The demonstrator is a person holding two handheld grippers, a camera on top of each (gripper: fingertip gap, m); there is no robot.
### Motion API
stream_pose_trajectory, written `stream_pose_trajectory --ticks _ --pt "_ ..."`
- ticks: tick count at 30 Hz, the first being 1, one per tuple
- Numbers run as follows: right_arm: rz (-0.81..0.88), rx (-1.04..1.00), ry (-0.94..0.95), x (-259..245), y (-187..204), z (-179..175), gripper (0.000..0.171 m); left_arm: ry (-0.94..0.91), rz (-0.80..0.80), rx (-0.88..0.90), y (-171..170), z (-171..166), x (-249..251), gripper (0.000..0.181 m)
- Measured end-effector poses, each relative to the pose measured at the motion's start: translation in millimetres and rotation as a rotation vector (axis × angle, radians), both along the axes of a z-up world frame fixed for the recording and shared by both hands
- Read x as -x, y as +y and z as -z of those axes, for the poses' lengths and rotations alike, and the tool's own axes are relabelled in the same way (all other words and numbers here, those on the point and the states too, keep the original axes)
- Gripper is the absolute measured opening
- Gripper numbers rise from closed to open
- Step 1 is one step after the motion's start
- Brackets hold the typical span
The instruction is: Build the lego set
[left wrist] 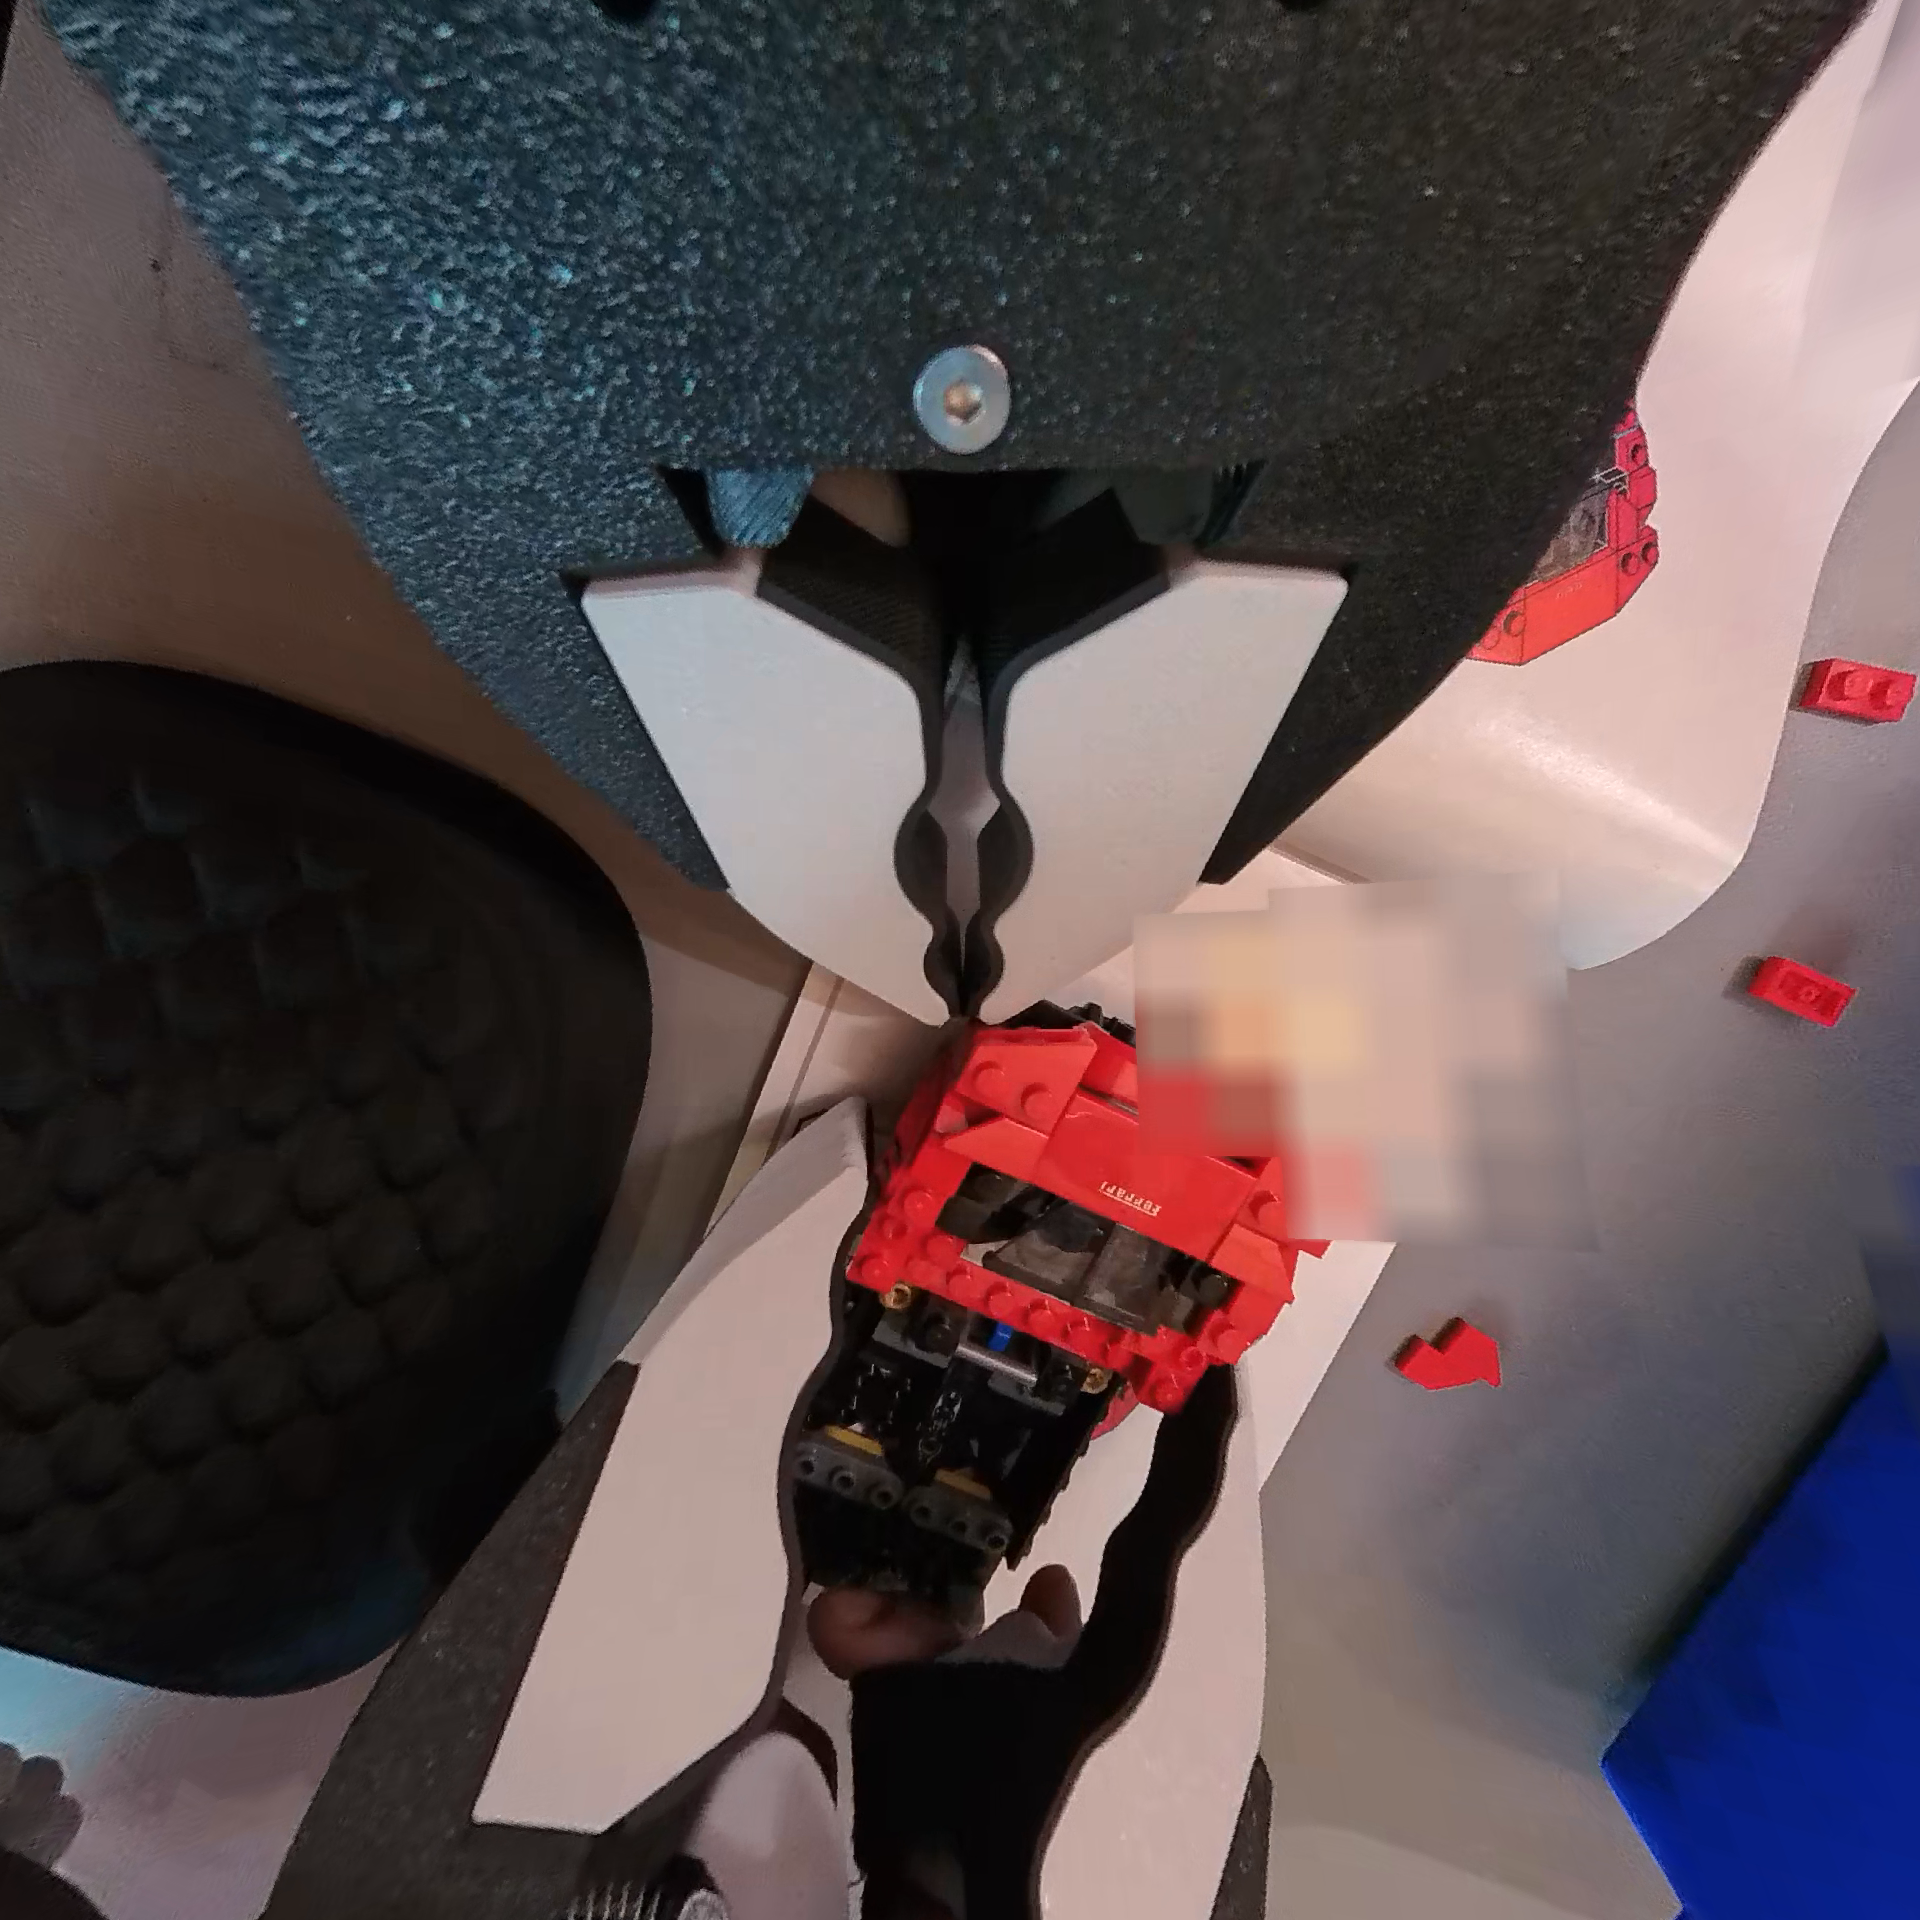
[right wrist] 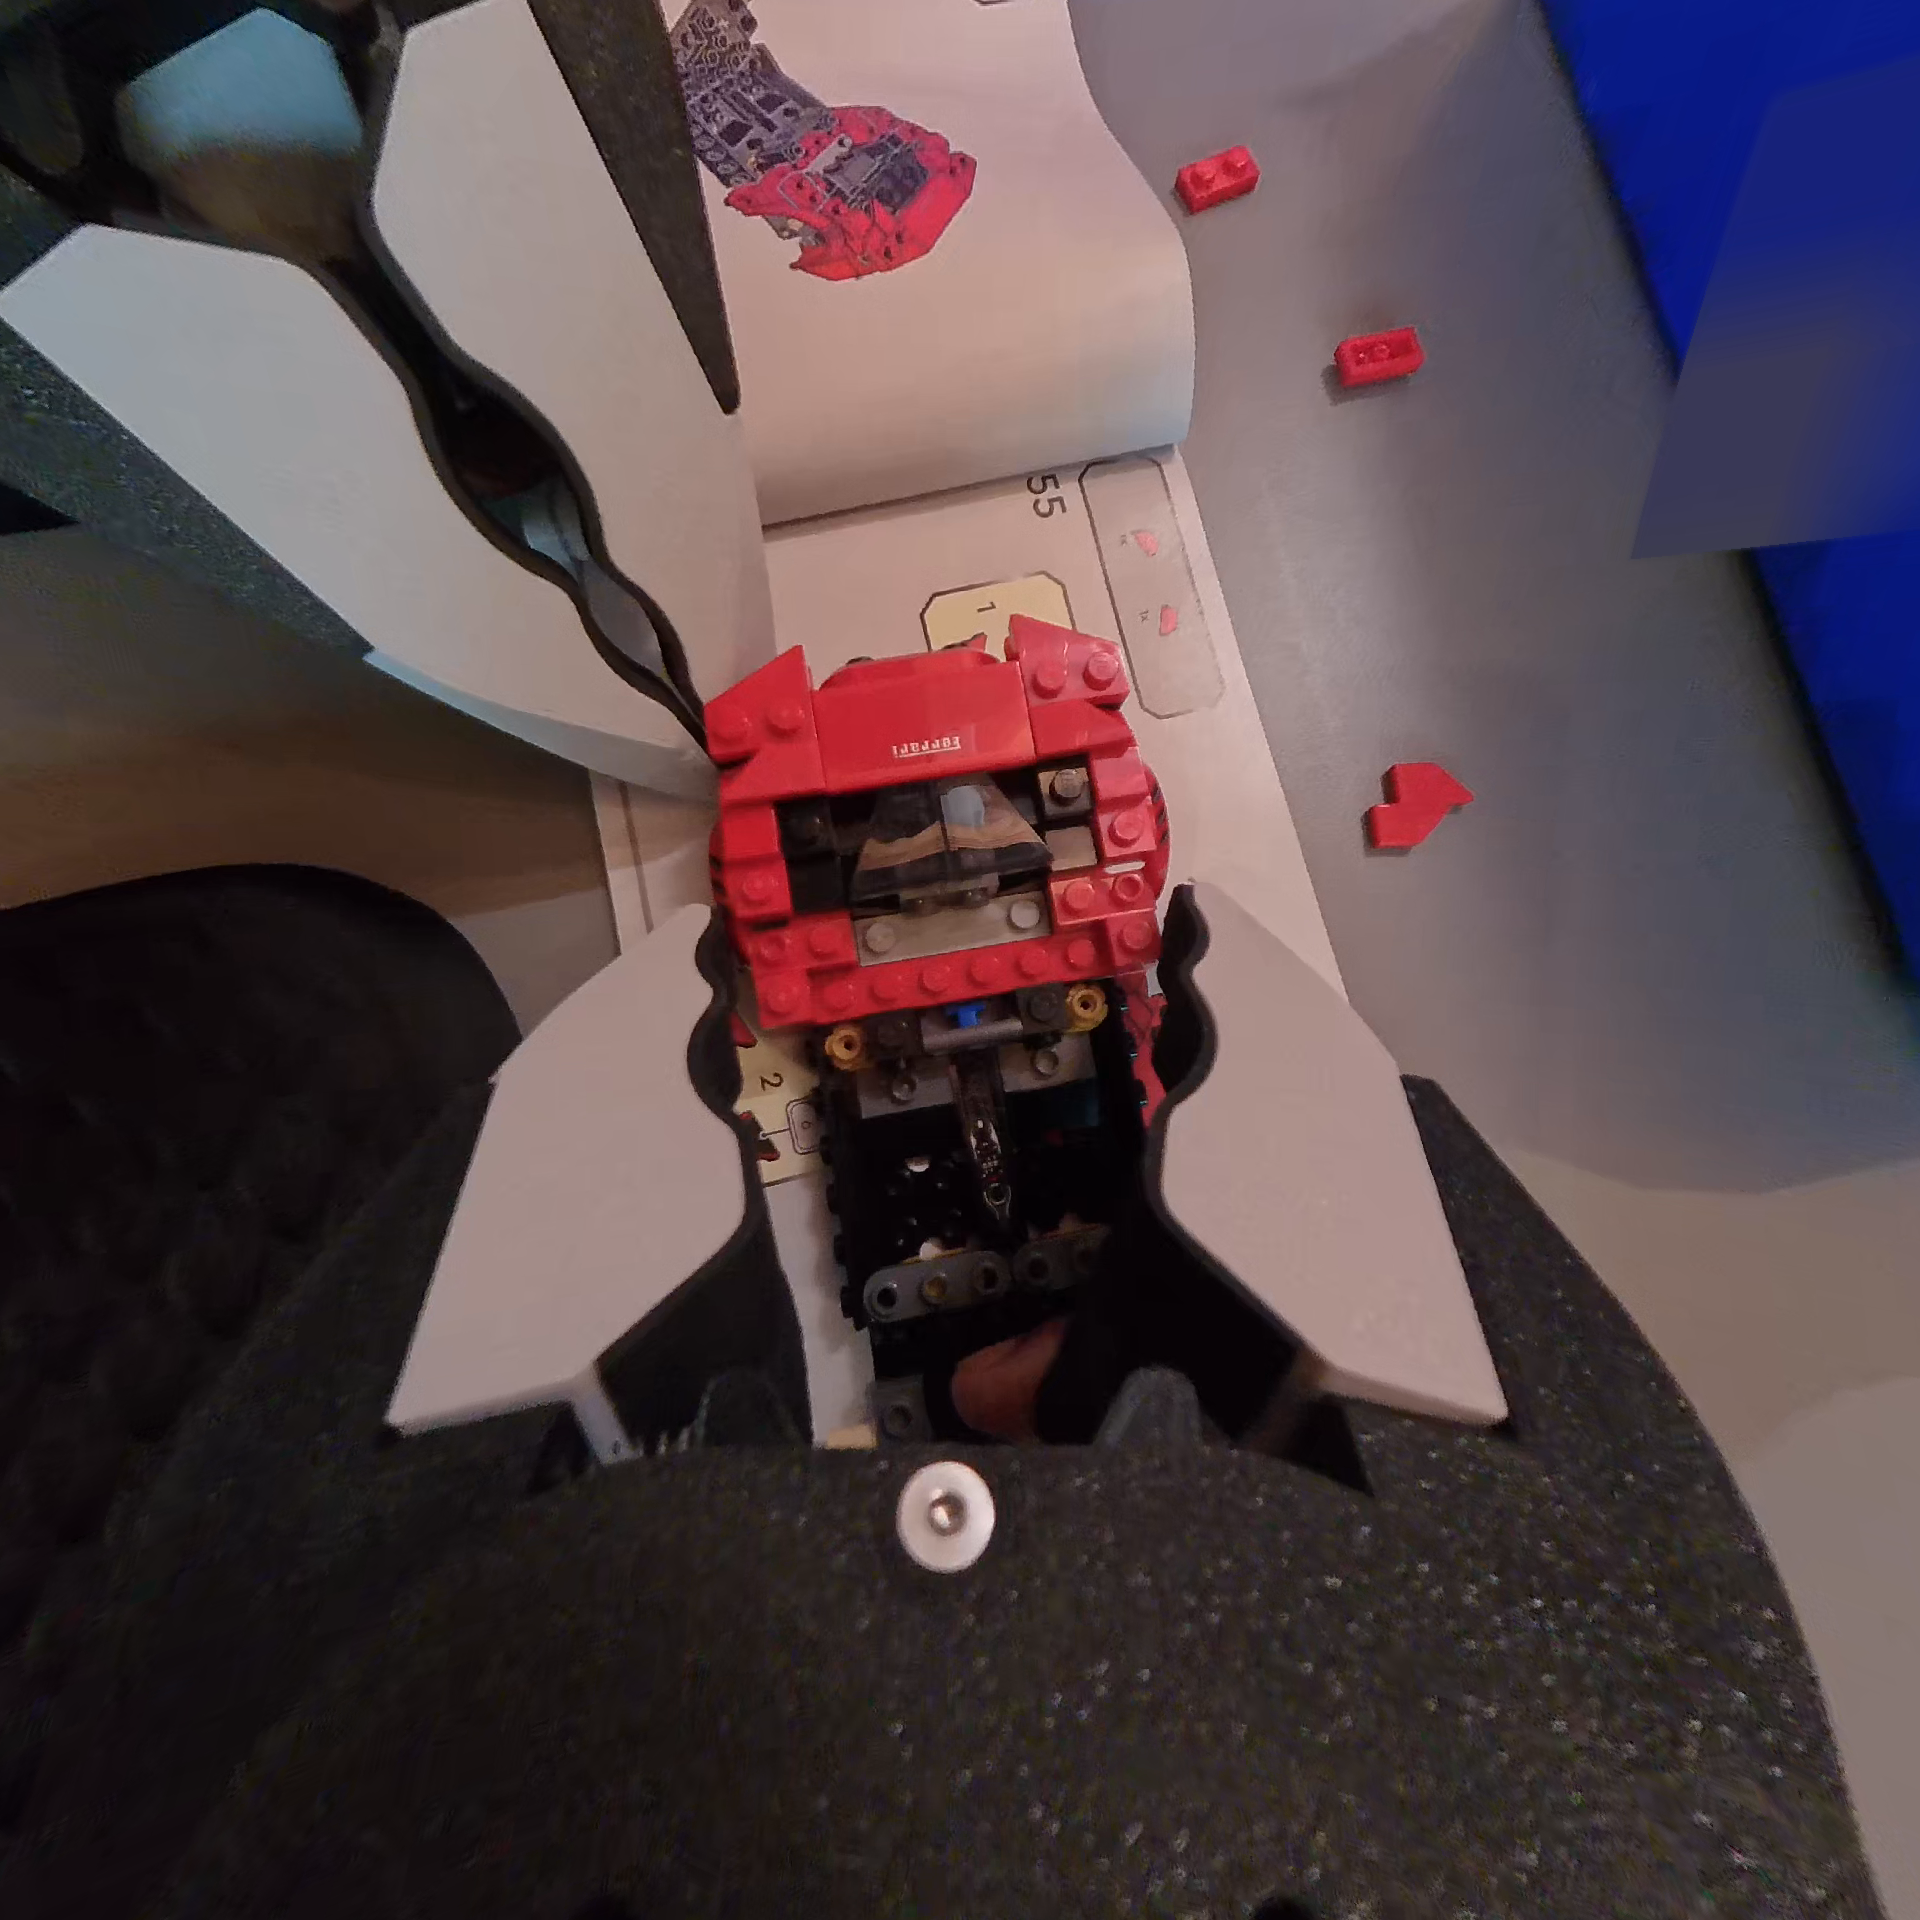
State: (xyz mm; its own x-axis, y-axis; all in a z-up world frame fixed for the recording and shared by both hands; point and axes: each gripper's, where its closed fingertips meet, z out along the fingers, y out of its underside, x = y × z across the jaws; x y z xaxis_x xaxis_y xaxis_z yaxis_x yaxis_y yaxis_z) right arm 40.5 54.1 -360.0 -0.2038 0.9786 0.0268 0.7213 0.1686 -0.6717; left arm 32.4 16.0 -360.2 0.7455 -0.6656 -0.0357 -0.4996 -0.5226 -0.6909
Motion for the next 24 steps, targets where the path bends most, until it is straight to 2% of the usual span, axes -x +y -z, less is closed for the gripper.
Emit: stream_pose_trajectory --ticks 13,24 --pt "0.040 0.004 -0.012 2.3 1.7 -0.1 0.079 -0.013 -0.018 0.018 0.7 -0.4 2.1 0.004" --pt "0.074 0.005 -0.045 10.5 -0.4 0.0 0.079 -0.066 -0.070 -0.049 -0.6 -21.6 21.4 0.005"
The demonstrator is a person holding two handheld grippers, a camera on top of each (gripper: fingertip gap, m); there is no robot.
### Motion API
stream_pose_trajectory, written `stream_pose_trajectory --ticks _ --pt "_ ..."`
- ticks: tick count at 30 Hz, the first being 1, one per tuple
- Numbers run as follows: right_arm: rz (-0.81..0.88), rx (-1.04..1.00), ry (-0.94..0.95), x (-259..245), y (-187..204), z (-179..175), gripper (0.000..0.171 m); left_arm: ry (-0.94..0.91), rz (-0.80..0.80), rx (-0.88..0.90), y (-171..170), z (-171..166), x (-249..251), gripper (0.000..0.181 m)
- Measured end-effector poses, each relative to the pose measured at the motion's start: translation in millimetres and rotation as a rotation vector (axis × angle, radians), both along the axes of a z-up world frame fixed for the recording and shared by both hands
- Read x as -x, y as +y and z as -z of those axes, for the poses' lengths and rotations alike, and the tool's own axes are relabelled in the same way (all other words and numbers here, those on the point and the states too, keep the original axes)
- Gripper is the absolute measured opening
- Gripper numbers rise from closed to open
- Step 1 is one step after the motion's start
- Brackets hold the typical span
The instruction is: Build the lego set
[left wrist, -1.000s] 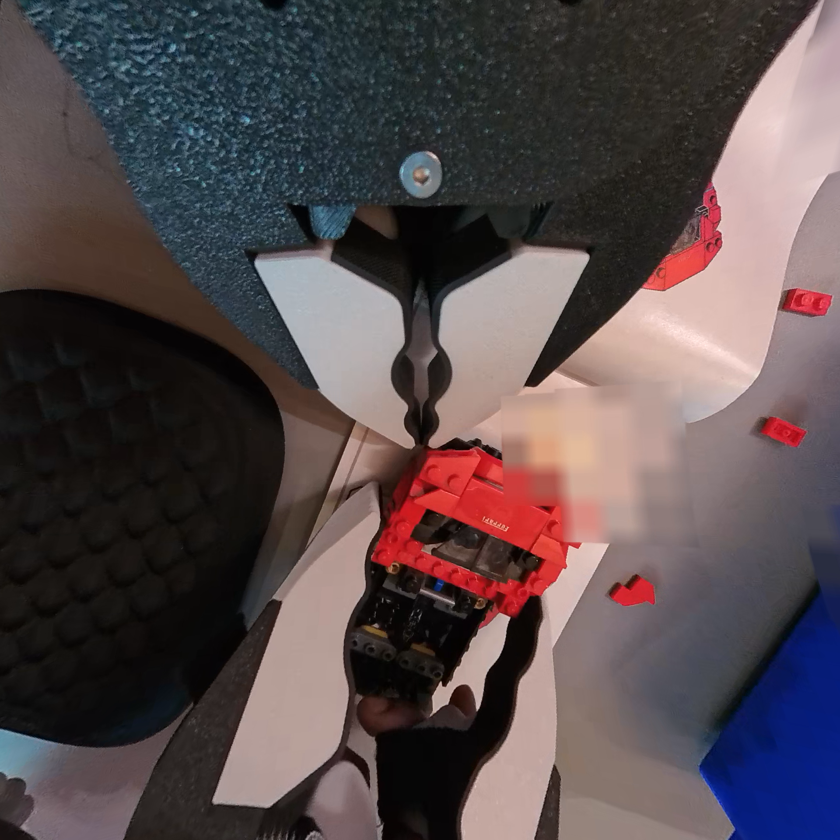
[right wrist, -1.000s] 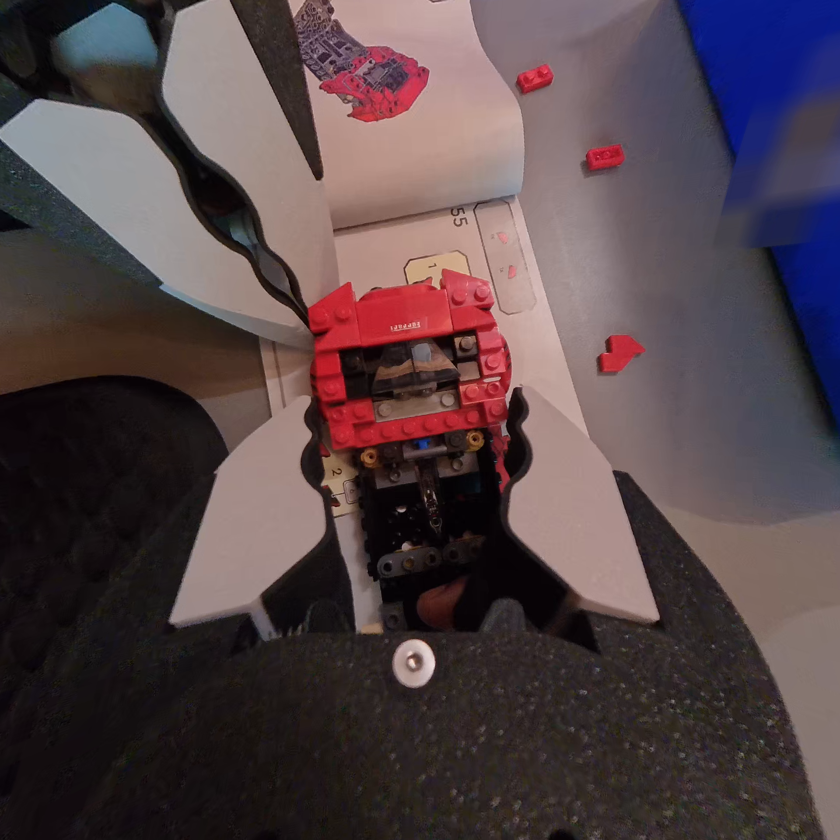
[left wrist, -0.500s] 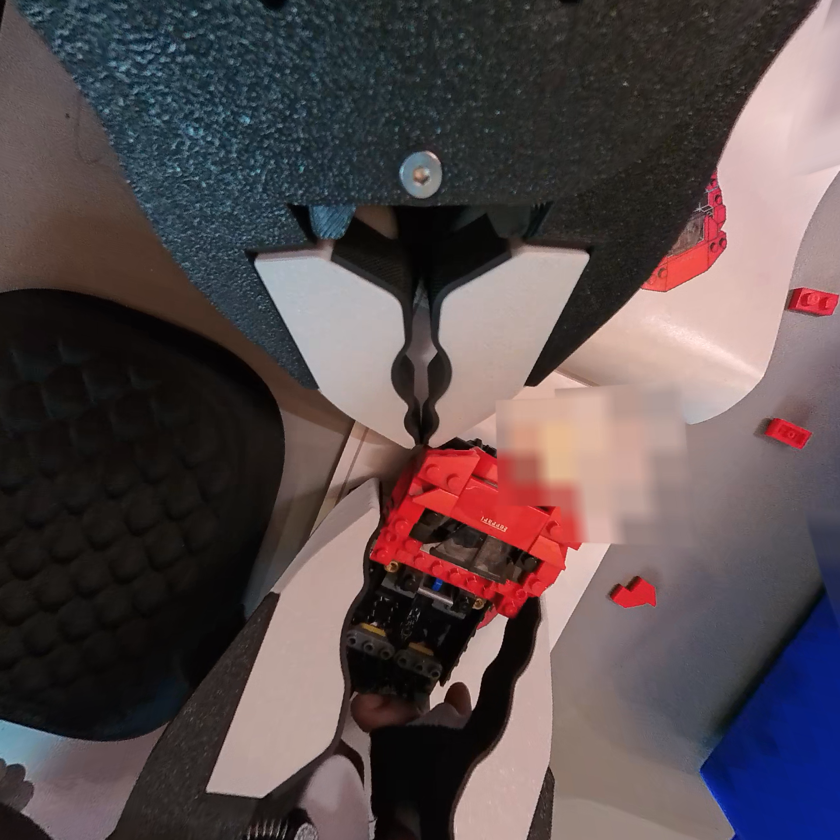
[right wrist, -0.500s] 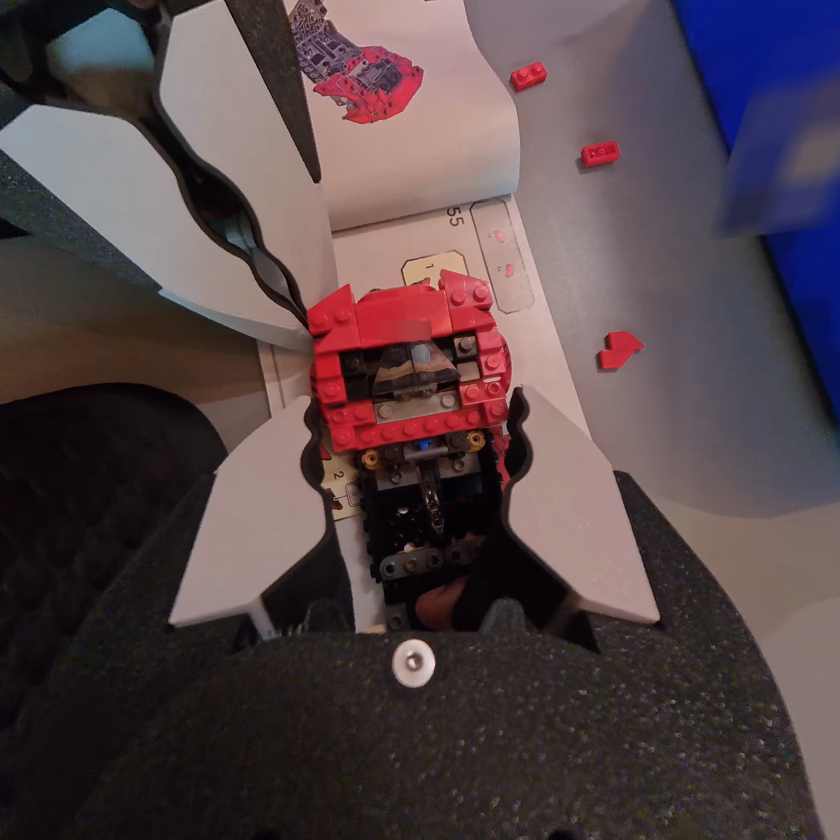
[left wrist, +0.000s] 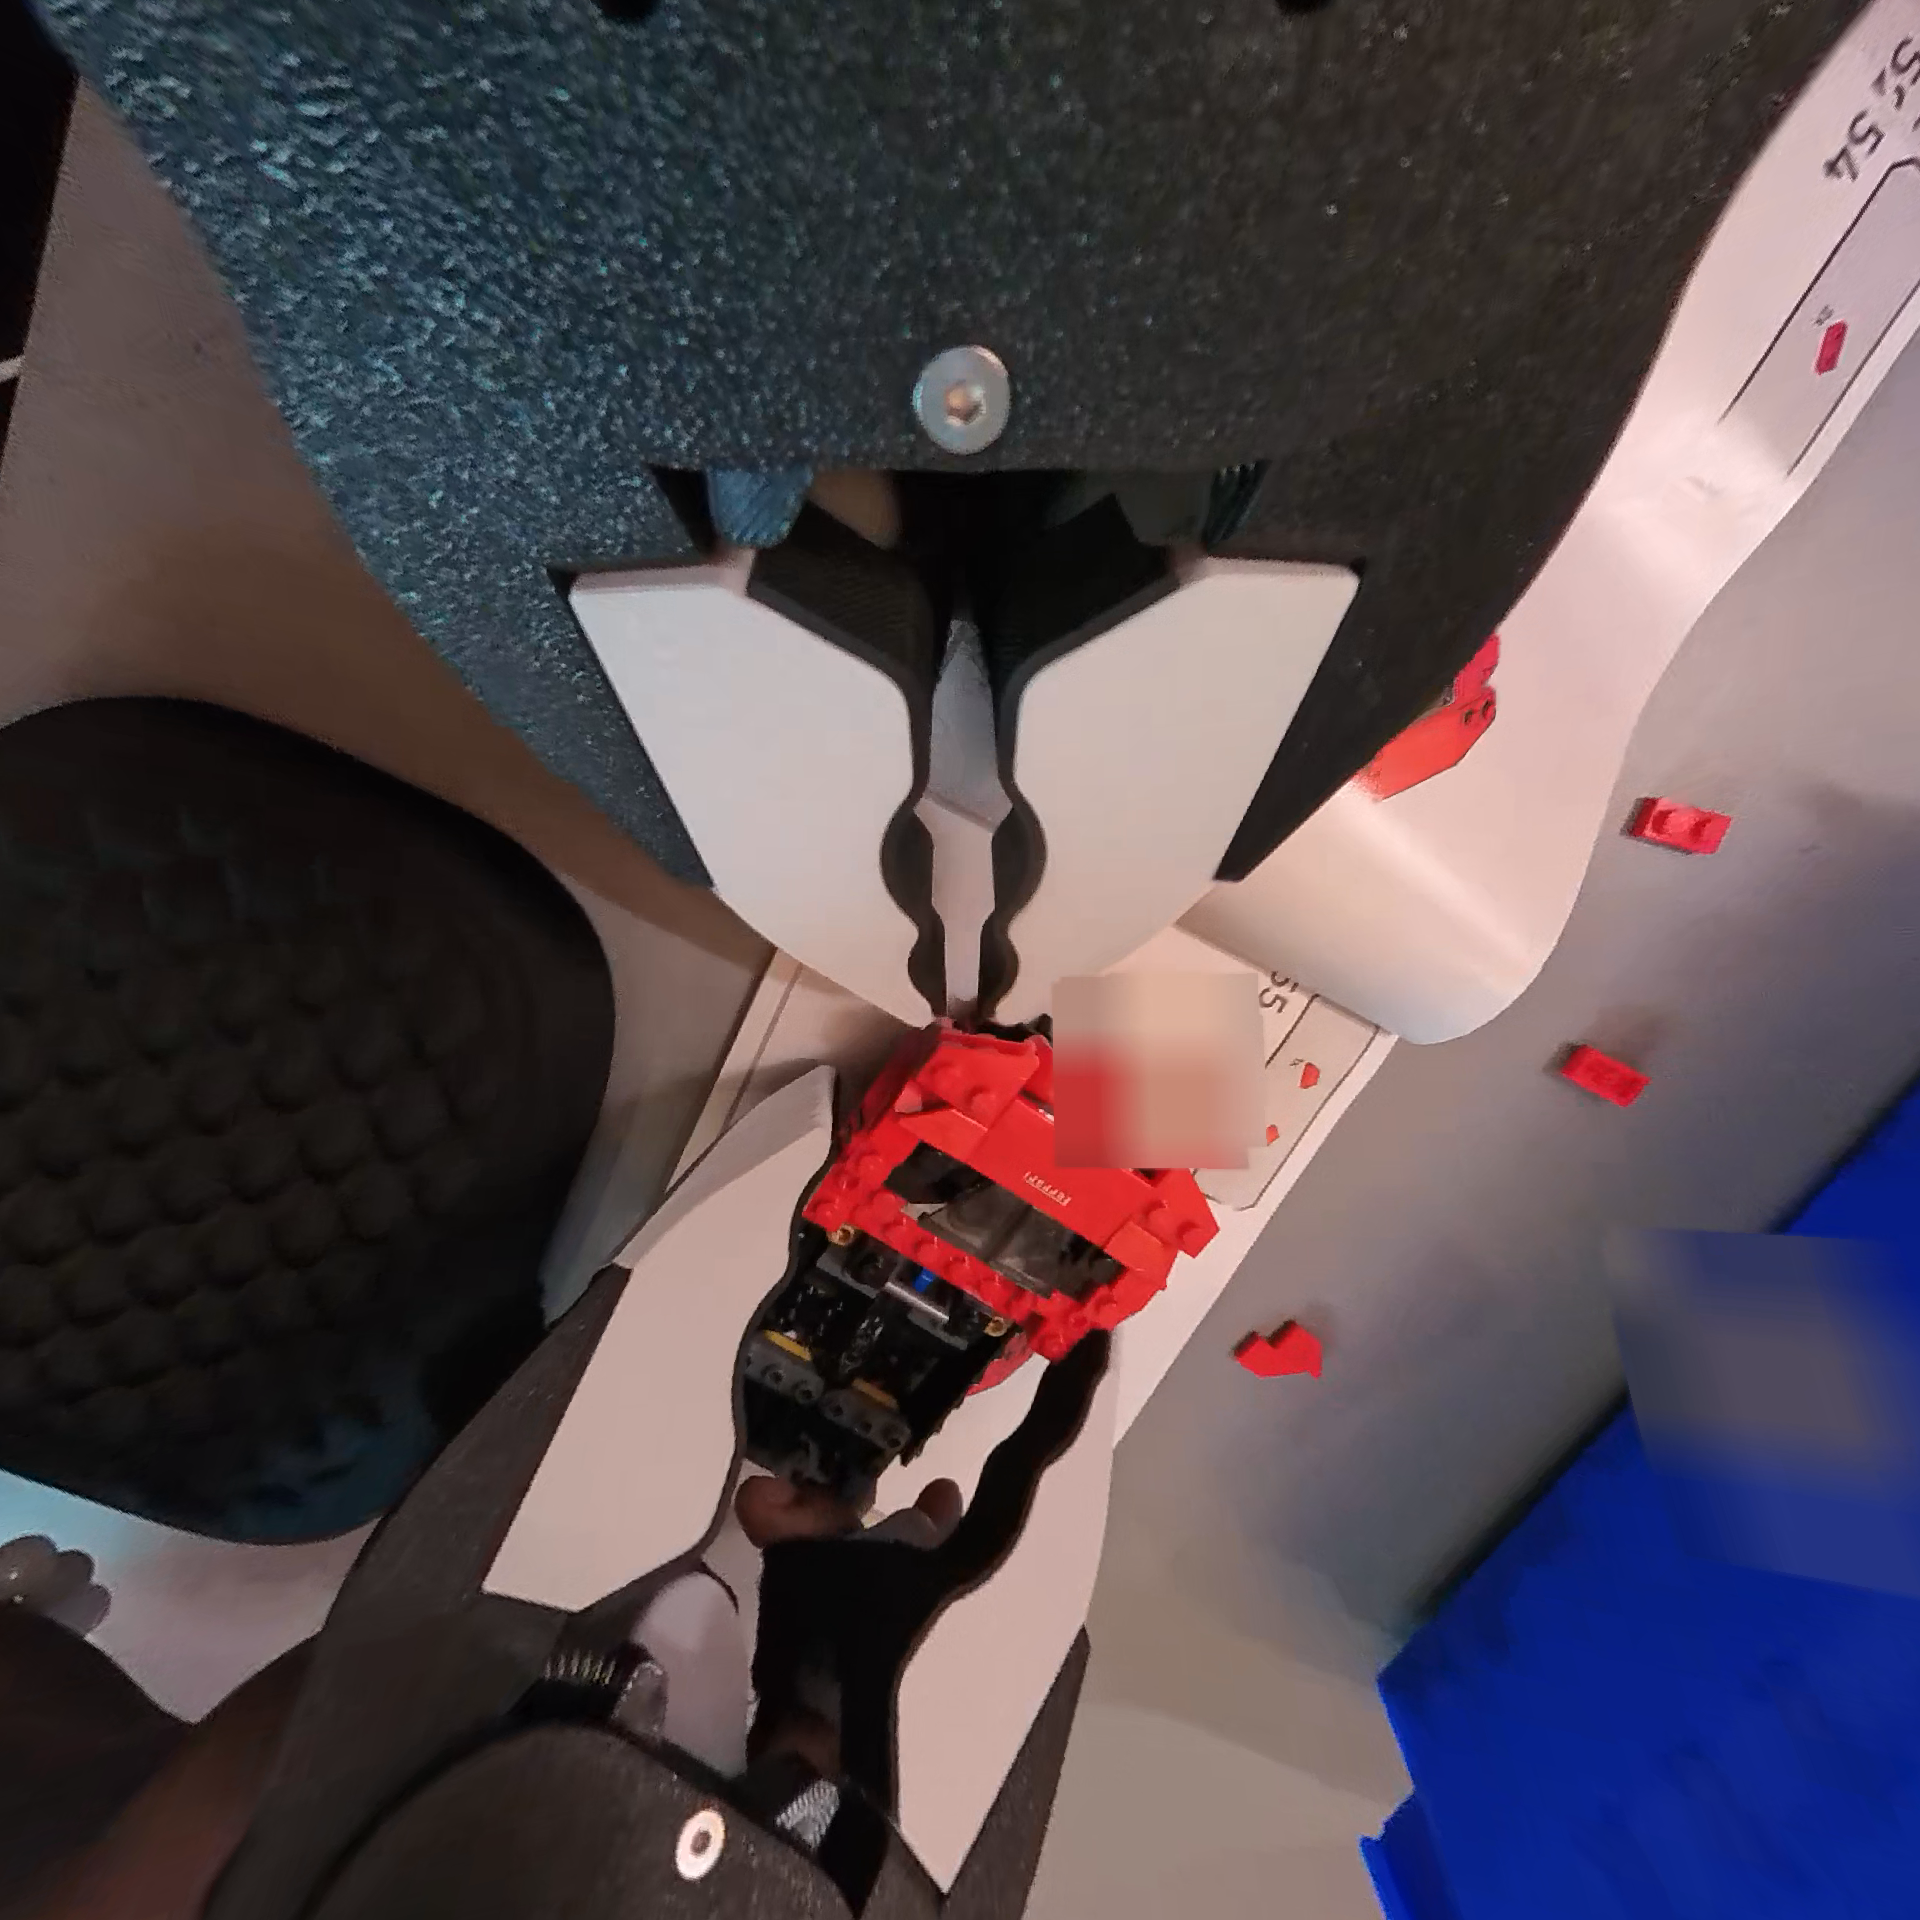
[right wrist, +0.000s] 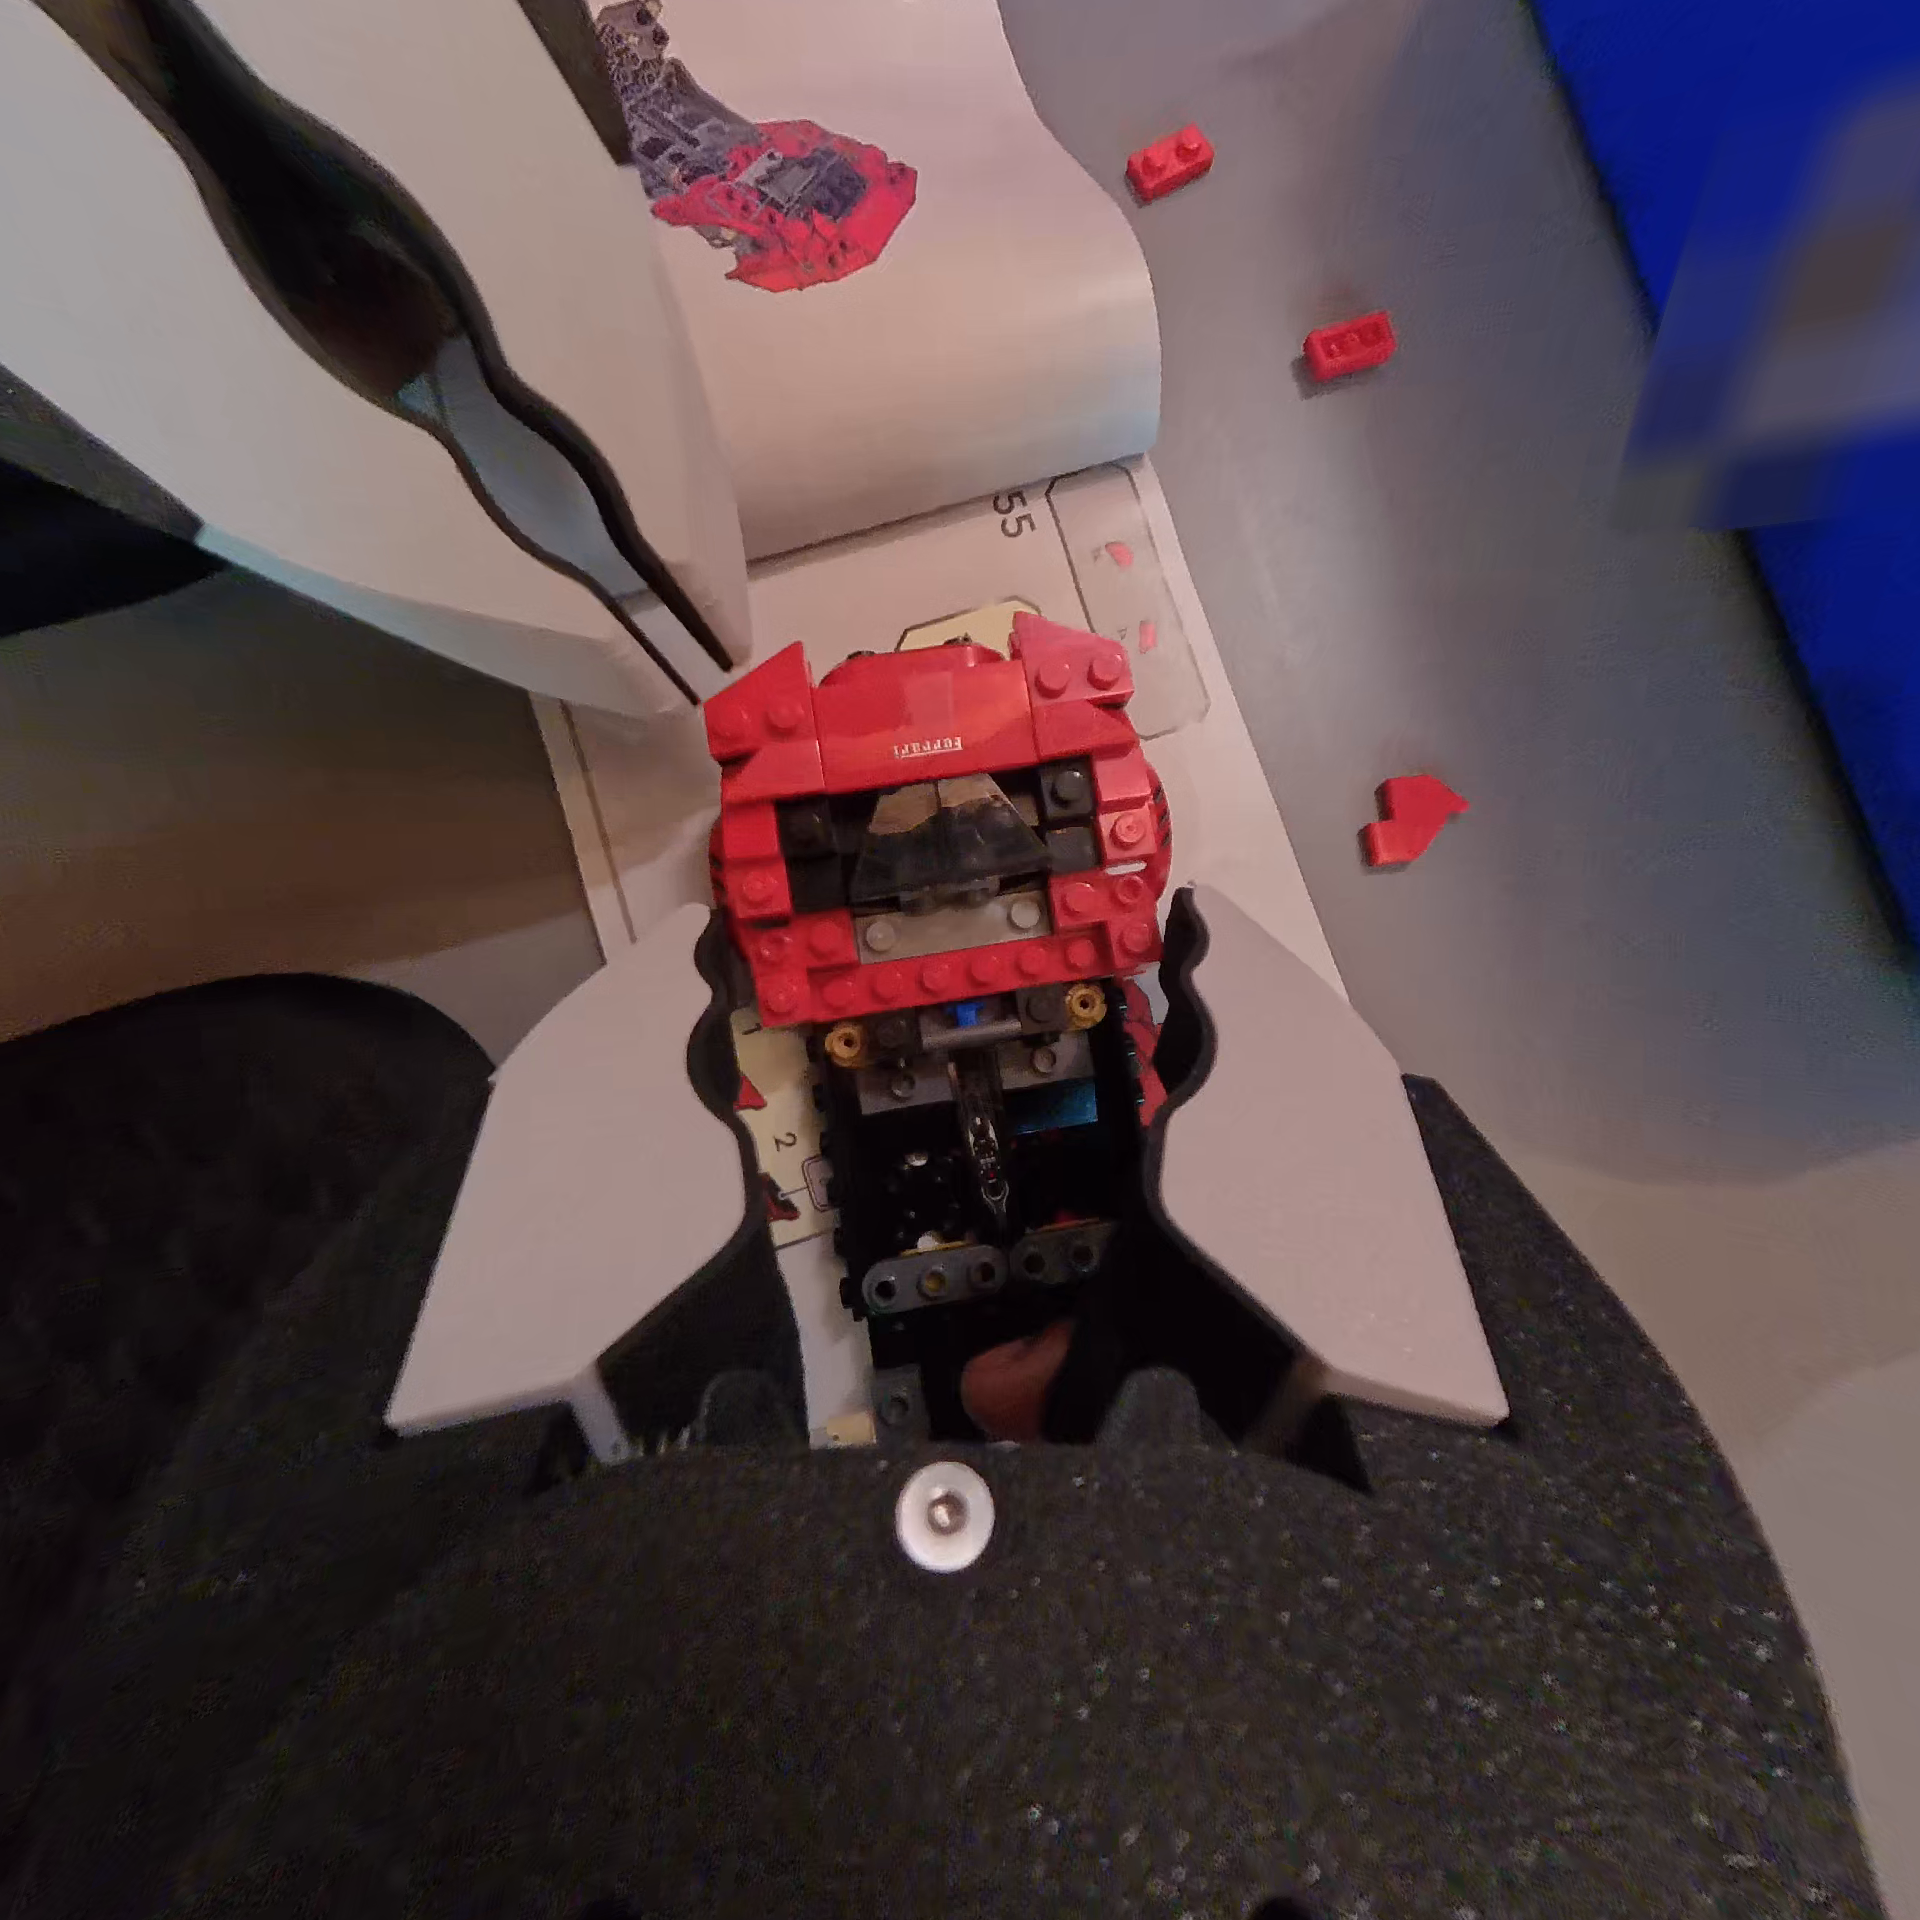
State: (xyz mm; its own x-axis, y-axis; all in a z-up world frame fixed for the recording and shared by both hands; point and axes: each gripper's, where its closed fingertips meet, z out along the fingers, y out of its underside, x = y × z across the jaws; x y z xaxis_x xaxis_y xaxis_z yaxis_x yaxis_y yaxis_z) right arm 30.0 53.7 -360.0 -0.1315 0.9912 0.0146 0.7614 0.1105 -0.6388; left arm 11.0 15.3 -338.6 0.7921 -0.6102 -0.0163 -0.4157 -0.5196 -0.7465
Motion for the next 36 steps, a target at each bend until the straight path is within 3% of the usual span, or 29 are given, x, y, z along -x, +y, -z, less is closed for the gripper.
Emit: stream_pose_trajectory --ticks 8,10,17,21,24,30,34,36 --pt "0.079 -0.006 -0.037 7.0 1.2 0.2 0.080 0.008 -0.061 -0.113 -4.1 -31.3 25.6 0.008" --pt "0.081 -0.005 -0.034 7.0 0.1 -1.8 0.091 0.005 -0.111 -0.155 -7.3 -43.8 44.8 0.010" --pt "0.083 0.052 0.049 4.7 2.3 -29.8 0.098 0.030 -0.314 -0.286 -27.6 -94.5 134.2 0.015" --pt "0.044 0.098 0.161 23.3 1.5 -62.1 0.083 0.140 -0.307 -0.367 -30.7 -165.8 166.8 0.016" --pt "0.019 0.064 0.167 39.3 5.8 -69.6 0.068 0.084 -0.311 -0.468 -29.4 -201.9 171.3 0.016" --pt "0.055 0.073 0.078 68.6 23.5 -54.7 0.044 0.026 -0.408 -0.512 -34.1 -188.3 201.7 0.016" --pt "0.205 0.051 -0.014 85.8 51.2 -36.0 0.016 -0.016 -0.529 -0.546 -47.1 -185.4 237.2 0.015" --pt "0.236 0.060 -0.046 96.1 53.3 -30.0 0.011 -0.068 -0.562 -0.582 -52.9 -189.2 248.7 0.014"
